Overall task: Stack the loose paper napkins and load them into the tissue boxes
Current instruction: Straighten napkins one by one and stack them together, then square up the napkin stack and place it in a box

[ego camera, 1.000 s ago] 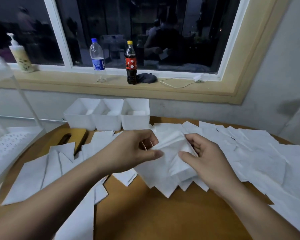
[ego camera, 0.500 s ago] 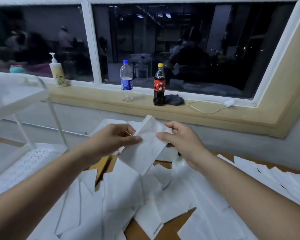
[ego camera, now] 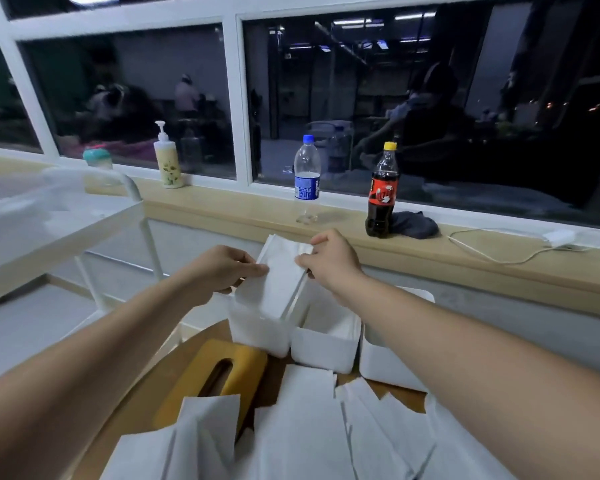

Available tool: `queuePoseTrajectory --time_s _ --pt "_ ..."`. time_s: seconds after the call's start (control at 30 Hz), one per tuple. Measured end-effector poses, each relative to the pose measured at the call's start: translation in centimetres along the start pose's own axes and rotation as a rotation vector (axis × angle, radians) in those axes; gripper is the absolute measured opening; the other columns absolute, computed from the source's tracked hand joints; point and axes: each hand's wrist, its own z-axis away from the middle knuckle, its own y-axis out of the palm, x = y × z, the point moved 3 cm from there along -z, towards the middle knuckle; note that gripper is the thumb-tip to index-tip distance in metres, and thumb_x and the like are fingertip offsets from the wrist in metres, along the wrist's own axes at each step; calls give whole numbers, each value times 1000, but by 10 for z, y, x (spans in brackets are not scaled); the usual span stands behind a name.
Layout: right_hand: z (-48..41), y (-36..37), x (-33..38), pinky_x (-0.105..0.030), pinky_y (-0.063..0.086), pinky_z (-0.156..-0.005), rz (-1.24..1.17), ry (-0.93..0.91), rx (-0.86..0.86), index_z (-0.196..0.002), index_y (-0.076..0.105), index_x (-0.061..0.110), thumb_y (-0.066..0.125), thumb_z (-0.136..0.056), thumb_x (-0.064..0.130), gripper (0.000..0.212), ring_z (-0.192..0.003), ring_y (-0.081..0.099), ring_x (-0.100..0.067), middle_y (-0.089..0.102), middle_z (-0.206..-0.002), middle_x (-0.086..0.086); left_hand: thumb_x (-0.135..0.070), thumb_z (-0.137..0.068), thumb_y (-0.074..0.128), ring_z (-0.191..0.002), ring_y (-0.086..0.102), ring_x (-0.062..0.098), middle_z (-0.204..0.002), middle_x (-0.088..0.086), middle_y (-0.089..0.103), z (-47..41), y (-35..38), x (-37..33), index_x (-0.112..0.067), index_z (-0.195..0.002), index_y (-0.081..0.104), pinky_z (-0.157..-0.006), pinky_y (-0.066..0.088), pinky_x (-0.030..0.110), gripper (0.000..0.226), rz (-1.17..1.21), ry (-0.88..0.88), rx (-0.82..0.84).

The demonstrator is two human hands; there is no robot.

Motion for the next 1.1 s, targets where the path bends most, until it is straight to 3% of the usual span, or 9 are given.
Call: queuePoseTrajectory --time_s 0.13,0.23,0.37,0.47,0.6,0.77,0.9,1.1 --pt "-23 22 -8 -32 54 -74 166 -32 -24 -104 58 24 86 -84 24 35 -93 71 -25 69 -101 -1 -49 -86 89 -93 68 26 -102 11 78 -28 -1 13 -14 -97 84 -76 50 35 37 -117 -32 -46" --pt "-32 33 -16 -27 46 -75 288 -69 -12 -103 63 23 84 -87 25 27 -96 67 -23 70 -104 0 -46 -85 90 -99 69 26 -103 8 77 -38 2 18 -10 -102 84 -86 56 40 40 -206 -63 -54" --pt "-34 41 -28 -32 50 -79 437 -132 -3 -97 66 23 74 -88 26 12 -96 66 -26 70 -97 1 -47 -82 91 -96 72 29 -101 8 79 -49 6 23 -9 -98 84 -90 61 46 42 -365 -74 -48" --pt "-32 43 -36 -36 38 -94 559 -167 1 -91 65 26 67 -92 32 6 -99 64 -24 72 -90 6 -47 -78 92 -90 72 32 -98 13 78 -53 11 23 -5 -96 80 -75 60 43 47 -480 -95 -30" --pt "-32 46 -41 -39 25 -88 679 -225 -33 -89 71 31 65 -92 40 12 -107 60 -21 72 -88 10 -49 -82 89 -69 63 24 -81 8 66 -50 21 18 -7 -87 67 -54 47 30 48 -663 -107 -43" --pt "-30 54 -42 -40 24 -94 833 -287 31 -94 75 30 66 -95 42 14 -119 48 -23 75 -99 8 -53 -79 88 -64 56 17 -77 2 60 -50 31 17 -15 -78 57 -64 48 32 49 -885 -74 -97" --pt "-24 57 -39 -42 29 -102 904 -359 59 -111 74 29 65 -96 36 19 -124 45 -27 70 -117 2 -48 -74 92 -81 67 24 -92 3 69 -50 31 19 -16 -93 69 -66 53 33 43 -912 16 -89" --pt "-17 33 -28 -39 21 -88 841 -371 53 -122 71 31 59 -96 23 30 -124 43 -26 63 -123 2 -41 -84 86 -90 60 24 -101 0 66 -35 18 4 -24 -101 67 -59 38 29 30 -712 178 -179"
